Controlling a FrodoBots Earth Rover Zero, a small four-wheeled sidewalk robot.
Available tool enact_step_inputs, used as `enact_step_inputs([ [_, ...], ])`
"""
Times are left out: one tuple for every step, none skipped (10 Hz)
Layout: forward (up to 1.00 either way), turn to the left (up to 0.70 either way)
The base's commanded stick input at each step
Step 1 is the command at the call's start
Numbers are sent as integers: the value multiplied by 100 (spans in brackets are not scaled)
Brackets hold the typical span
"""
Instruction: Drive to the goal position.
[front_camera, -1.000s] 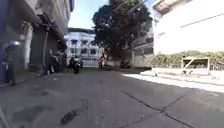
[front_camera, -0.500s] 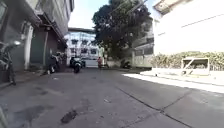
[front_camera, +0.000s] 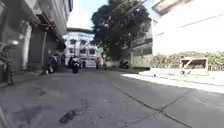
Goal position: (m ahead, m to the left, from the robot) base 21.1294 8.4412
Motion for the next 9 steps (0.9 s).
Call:
enact_step_inputs([
  [98,38],
  [98,38],
  [98,38],
  [98,38],
  [98,38],
  [98,38],
  [98,38],
  [98,-1],
  [97,-1],
])
